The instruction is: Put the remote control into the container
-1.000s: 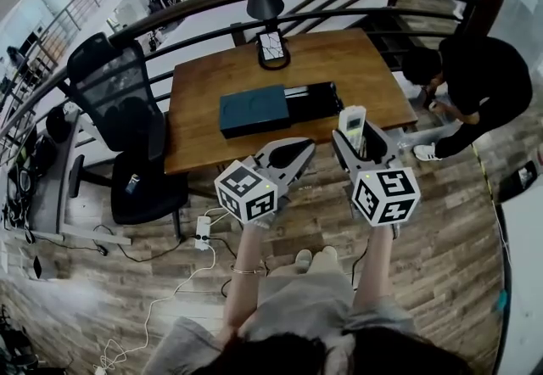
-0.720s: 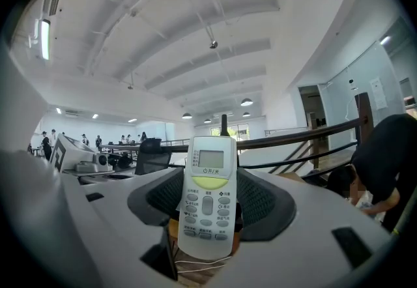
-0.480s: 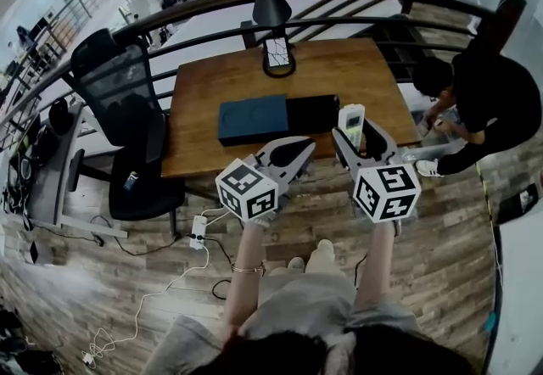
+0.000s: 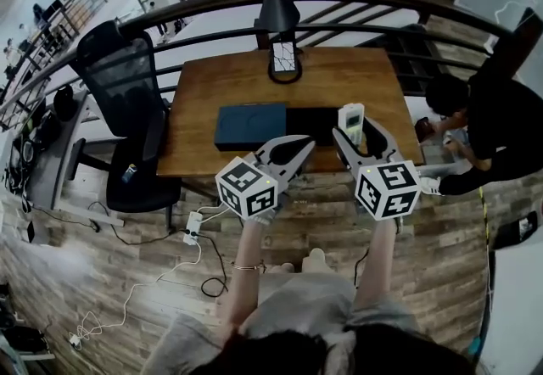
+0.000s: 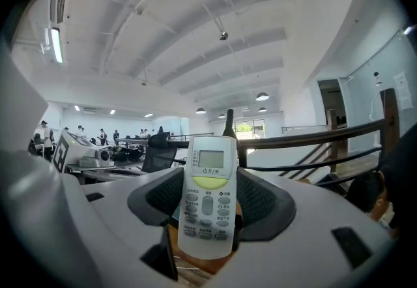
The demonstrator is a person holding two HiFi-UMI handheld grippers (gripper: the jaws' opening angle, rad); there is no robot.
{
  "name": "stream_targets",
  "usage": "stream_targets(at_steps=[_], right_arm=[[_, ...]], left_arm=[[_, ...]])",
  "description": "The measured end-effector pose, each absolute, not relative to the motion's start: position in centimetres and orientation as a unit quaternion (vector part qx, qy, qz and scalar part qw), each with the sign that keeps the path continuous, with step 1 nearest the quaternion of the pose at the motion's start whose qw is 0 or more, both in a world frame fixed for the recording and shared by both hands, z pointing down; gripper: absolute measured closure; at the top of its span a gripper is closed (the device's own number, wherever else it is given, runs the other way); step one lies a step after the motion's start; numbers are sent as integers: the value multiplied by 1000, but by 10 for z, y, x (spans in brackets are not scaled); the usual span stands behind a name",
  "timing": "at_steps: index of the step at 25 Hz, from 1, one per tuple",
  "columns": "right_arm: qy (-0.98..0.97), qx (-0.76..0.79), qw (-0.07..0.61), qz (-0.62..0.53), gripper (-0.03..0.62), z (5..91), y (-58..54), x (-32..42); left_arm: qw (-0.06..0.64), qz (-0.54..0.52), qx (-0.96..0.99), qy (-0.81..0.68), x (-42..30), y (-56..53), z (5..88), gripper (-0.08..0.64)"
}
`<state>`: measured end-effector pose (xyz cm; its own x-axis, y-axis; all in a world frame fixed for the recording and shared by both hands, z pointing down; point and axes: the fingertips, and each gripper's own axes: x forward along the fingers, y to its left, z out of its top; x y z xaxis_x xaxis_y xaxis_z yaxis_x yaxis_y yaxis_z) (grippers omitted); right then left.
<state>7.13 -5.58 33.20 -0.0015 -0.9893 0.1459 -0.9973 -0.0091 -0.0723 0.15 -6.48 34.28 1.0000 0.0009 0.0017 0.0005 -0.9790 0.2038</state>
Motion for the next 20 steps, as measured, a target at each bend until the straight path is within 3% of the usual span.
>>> stream_targets(at_steps=[20], right_arm=[[-753,648,53,96,341,359,-102,104]], left_arm=[[119,27,991,-59,38,-104,376,557]])
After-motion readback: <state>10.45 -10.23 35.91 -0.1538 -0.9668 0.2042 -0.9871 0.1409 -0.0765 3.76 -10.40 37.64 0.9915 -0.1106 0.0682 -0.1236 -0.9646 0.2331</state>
